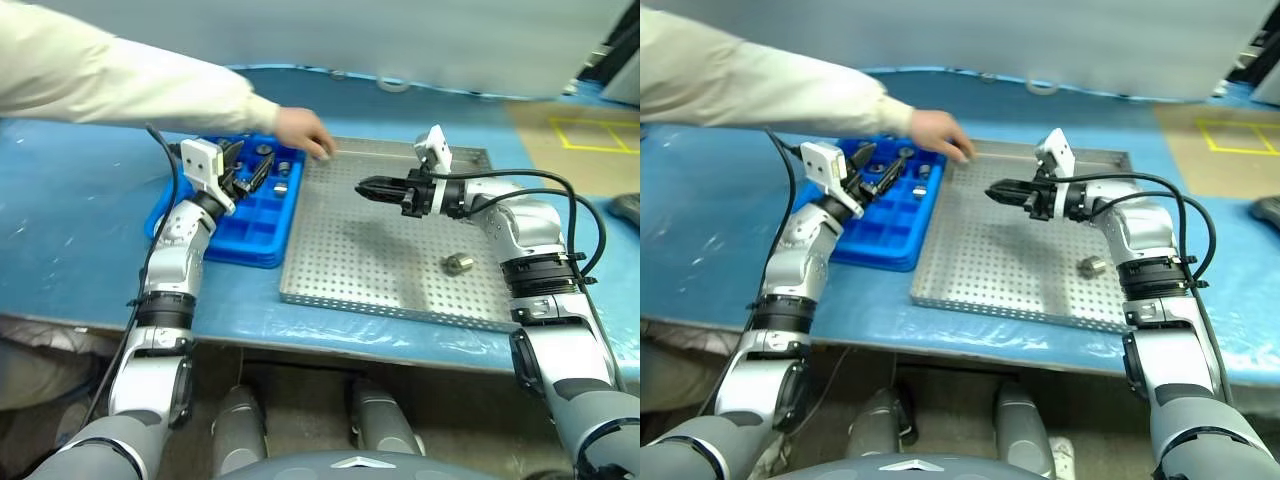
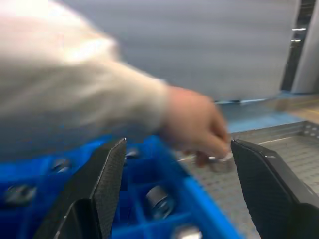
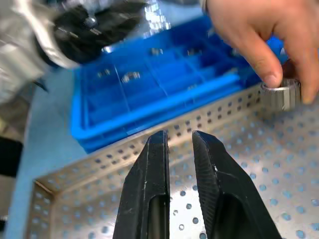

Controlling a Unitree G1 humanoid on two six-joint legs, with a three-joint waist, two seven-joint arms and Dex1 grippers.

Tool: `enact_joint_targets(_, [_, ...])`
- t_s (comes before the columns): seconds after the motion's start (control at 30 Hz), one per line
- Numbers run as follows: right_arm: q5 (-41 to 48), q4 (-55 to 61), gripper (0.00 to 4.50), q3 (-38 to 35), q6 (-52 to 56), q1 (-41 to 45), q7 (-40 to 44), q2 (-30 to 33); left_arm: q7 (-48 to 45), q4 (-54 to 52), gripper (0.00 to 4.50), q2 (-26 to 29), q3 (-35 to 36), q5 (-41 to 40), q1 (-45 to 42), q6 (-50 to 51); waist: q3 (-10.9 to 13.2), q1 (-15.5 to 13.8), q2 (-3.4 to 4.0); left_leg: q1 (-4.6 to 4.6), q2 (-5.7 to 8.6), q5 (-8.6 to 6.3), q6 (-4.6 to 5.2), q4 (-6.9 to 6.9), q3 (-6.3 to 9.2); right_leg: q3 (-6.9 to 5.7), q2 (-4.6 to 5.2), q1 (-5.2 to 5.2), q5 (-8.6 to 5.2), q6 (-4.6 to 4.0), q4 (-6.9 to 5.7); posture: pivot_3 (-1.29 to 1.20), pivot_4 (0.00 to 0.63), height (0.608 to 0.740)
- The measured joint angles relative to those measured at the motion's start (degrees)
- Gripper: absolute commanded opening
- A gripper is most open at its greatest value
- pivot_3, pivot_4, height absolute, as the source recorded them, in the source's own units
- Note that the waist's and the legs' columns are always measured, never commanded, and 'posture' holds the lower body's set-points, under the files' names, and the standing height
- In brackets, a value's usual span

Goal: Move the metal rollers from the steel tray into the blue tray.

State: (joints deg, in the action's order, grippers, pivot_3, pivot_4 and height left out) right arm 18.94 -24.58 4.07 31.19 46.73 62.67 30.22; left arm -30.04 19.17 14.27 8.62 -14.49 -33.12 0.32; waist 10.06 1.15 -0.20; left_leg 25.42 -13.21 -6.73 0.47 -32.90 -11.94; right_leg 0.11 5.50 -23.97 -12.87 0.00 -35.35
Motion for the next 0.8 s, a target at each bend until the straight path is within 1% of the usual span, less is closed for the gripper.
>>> enact_joint_targets(0.07, [-1.8, -2.5, 2.02, 1.3, -1.6, 0.2, 1.1, 1.5, 0.6, -0.8, 3.61, 0.0, -0.2, 0.0, 1.4, 1.0, 0.0, -2.0, 0.03, 0.06, 0.03, 0.02, -0.02, -0.01, -0.02, 0.01, 0.06, 0.00, 0.00, 0.00, 0.00, -0.33, 0.150, 0.740])
enact_joint_targets(0.13, [-3.3, -3.4, 2.70, 1.4, -2.7, 0.3, 1.9, 3.3, 0.8, -1.2, 3.61, 0.0, -0.4, 0.0, 1.6, 1.6, 0.0, -3.3, 0.03, 0.04, 0.15, 0.02, -0.02, -0.04, -0.03, 0.02, 0.15, 0.02, 0.01, 0.00, -0.02, -0.36, 0.150, 0.740])
enact_joint_targets(0.3, [-4.7, -2.8, 4.41, 0.0, -3.0, -1.8, 1.7, 9.5, -0.1, 0.2, 3.61, -1.3, -2.2, 0.2, -2.1, 1.5, 0.0, -3.5, 0.01, -0.16, 0.51, -0.01, 0.06, -0.06, -0.05, 0.08, 0.62, 0.24, 0.01, 0.01, -0.07, -0.42, 0.150, 0.740])
enact_joint_targets(0.4, [-5.4, -1.4, 4.46, -1.6, -2.7, -5.5, 0.4, 12.8, -1.1, 2.6, 3.61, -2.3, -3.1, 0.3, -4.1, 0.9, 0.0, -2.6, 0.01, -0.24, 0.60, -0.04, 0.11, -0.07, -0.10, 0.12, 0.67, 0.31, 0.01, 0.02, -0.03, -0.46, 0.150, 0.740])
enact_joint_targets(0.5, [-7.7, -0.4, 4.46, -1.7, -2.7, -9.2, -1.5, 16.1, -2.2, 5.4, 3.61, -2.9, -3.6, 0.4, -5.3, -0.1, 0.0, -1.7, 0.01, -0.22, 0.51, -0.04, 0.11, -0.06, -0.10, 0.12, 0.62, 0.25, 0.01, 0.03, -0.01, -0.48, 0.150, 0.740])
enact_joint_targets(0.57, [-8.8, -0.4, 4.46, -1.7, -2.7, -10.0, -2.7, 16.9, -2.9, 6.6, 3.61, -3.2, -4.1, 0.6, -5.9, -0.6, 0.0, -0.9, 0.01, -0.20, 0.49, -0.03, 0.11, -0.06, -0.11, 0.10, 0.60, 0.20, 0.01, 0.03, -0.02, -0.48, 0.150, 0.740])
enact_joint_targets(0.7, [-10.5, -1.4, 4.46, -1.5, -2.8, -10.5, -5.0, 16.4, -3.7, 7.4, 3.61, -3.5, -4.8, 0.9, -6.4, -1.2, 0.0, 0.7, 0.00, -0.17, 0.48, -0.05, 0.13, -0.05, -0.12, 0.15, 0.59, 0.10, 0.01, 0.03, -0.02, -0.46, 0.150, 0.740])
enact_joint_targets(0.77, [-11.5, -6.0, 4.46, -1.5, -3.1, -10.2, -7.8, 13.3, -3.7, 7.4, 3.61, -3.3, -4.7, 0.9, -6.4, -1.3, 0.0, 1.3, -0.08, -0.17, 0.41, -0.04, 0.13, -0.07, -0.14, 0.14, 0.52, 0.08, 0.01, 0.03, -0.02, -0.44, 0.150, 0.740])
enact_joint_targets(0.8, [-12.4, -8.4, 4.07, -0.9, -3.8, -10.2, -9.0, 11.7, -3.7, 7.4, 3.61, -3.2, -4.7, 0.9, -6.3, -1.3, 0.0, 1.5, -0.08, -0.17, 0.41, -0.04, 0.12, -0.07, -0.15, 0.16, 0.51, 0.04, 0.01, 0.03, -0.06, -0.43, 0.150, 0.740])
